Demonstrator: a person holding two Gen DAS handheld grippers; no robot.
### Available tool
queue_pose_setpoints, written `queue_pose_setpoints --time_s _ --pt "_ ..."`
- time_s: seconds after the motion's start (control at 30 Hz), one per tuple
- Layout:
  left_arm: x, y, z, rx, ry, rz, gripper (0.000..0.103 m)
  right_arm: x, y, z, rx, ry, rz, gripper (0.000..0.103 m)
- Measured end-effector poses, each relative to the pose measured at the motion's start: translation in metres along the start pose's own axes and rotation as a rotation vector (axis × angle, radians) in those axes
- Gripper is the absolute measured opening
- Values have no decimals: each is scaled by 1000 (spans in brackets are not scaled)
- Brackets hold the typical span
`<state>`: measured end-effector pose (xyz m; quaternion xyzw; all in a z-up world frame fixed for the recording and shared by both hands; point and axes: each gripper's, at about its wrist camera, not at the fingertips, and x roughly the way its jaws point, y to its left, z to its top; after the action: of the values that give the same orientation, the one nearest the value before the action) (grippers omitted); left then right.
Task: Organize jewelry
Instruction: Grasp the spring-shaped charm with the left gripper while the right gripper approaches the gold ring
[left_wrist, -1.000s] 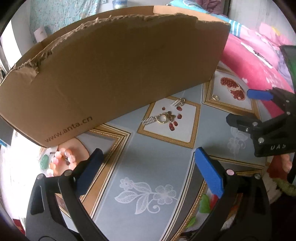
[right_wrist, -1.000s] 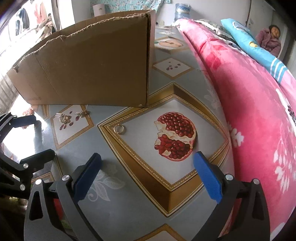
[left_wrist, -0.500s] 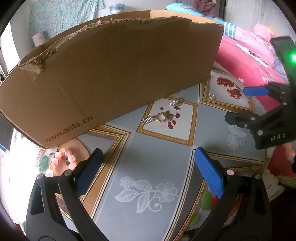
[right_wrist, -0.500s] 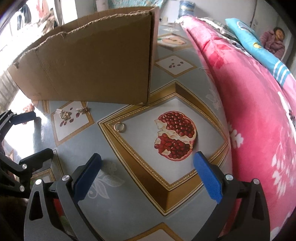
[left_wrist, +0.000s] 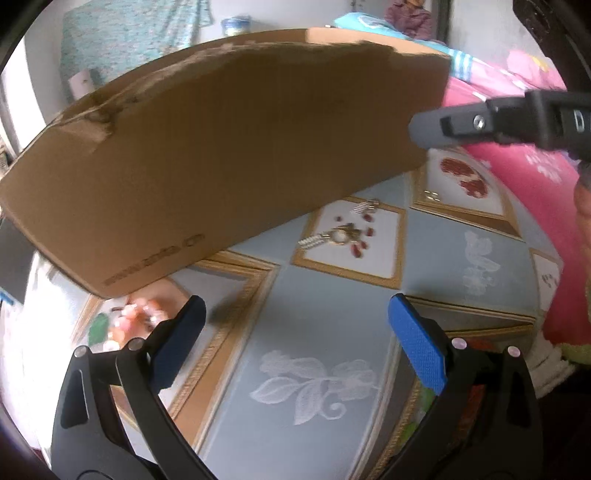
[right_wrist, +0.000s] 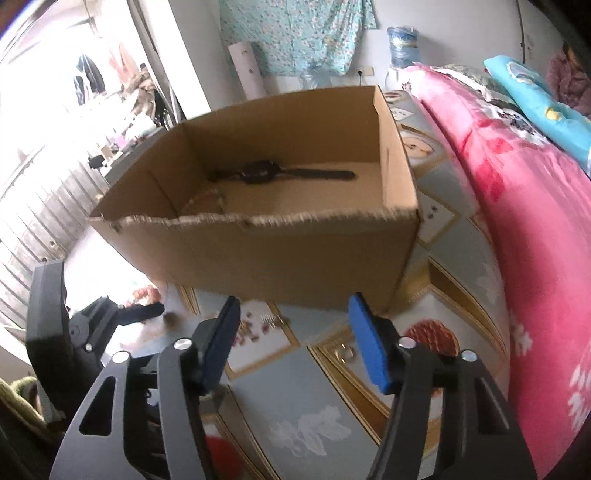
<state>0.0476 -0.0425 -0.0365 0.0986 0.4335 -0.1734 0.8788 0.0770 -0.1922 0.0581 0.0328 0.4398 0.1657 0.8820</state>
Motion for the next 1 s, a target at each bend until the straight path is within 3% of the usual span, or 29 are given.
queue_pose_setpoints --time_s 0.07,0.17,0.5,0.6,0.87,1.0 --pt "-3 2 -3 1 -5 4 94 1 -1 4 17 -6 26 48" --pt "-8 3 -7 10 -23 -3 79 4 -6 9 54 -4 69 41" --pt "-7 2 6 38 -36 -21 34 8 -26 10 202 -1 208 40" --pt "-4 -4 12 60 -37 -15 27 9 -29 10 221 -14 222 40" --pt "12 -13 31 106 -43 -9 23 5 -34 4 217 -43 223 40" --pt "20 -17 40 145 -34 -50 14 0 -45 -3 254 -52 225 40"
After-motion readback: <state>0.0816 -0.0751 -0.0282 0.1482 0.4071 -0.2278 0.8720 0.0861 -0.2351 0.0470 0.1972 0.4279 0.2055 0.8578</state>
